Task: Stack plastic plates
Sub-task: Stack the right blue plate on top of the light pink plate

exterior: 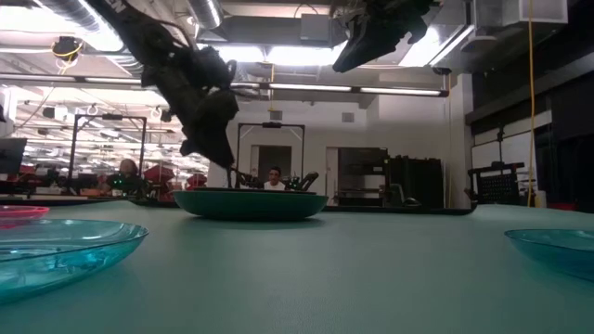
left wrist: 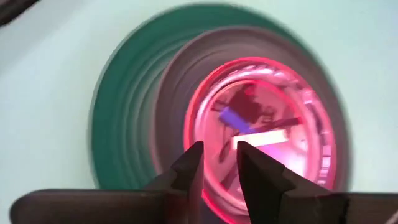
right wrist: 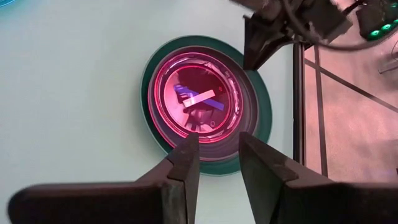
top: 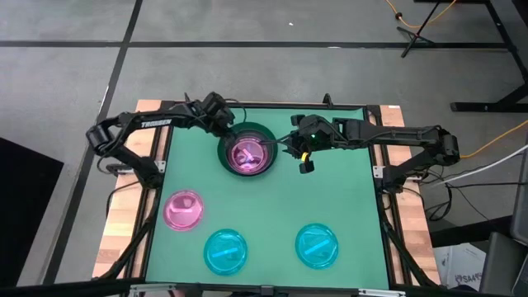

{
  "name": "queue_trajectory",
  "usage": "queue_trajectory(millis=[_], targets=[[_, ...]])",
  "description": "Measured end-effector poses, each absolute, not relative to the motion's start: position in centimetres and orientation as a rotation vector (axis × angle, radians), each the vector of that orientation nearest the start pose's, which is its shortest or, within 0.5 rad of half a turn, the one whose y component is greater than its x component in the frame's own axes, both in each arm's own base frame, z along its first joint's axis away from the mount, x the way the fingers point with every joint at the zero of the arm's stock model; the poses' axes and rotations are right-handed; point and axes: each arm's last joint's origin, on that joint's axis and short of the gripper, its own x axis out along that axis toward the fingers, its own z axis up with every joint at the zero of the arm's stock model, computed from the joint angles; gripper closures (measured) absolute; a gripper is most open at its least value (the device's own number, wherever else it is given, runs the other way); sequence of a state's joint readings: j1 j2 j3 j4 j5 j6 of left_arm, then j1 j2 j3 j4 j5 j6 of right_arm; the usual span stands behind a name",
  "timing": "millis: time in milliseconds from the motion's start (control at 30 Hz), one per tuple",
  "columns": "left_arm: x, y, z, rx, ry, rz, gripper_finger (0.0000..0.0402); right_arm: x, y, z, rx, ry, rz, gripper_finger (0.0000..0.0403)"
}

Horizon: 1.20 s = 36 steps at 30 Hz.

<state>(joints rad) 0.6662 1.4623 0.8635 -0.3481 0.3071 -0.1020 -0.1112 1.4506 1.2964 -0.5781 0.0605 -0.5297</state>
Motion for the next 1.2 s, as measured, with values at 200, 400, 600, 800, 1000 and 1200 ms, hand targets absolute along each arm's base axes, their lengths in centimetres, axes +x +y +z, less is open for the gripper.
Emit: queue_trajectory(millis=[200, 400, 600, 800, 1000, 1200], targets=[[22.6, 15.5, 22.3, -0.512, 0.744, 0.294, 0.0311, 30.9, -3.6, 32.3, -0.486, 0.758, 0.034, 0.0301], [23.1, 13.0, 24.1, -0.444, 0.701, 0.219, 0.0311, 30.9, -3.6, 32.3, -0.482, 0.757, 0.043, 0.0301], [24.0, 10.0, 25.0, -0.388, 0.691, 0.108, 0.0311, 31.0, -3.4, 32.2, -0.461, 0.741, 0.094, 0.0301], [24.8, 7.5, 25.0, -0.35, 0.709, 0.018, 0.0311, 31.0, -3.3, 32.3, -0.388, 0.727, 0.125, 0.0301], [25.3, 5.7, 24.9, -0.295, 0.727, 0.009, 0.0311, 31.0, -1.3, 32.2, -0.374, 0.718, 0.209, 0.0301], [25.6, 4.5, 24.9, -0.252, 0.736, 0.019, 0.0311, 30.8, 1.9, 31.9, -0.389, 0.74, 0.302, 0.0301]])
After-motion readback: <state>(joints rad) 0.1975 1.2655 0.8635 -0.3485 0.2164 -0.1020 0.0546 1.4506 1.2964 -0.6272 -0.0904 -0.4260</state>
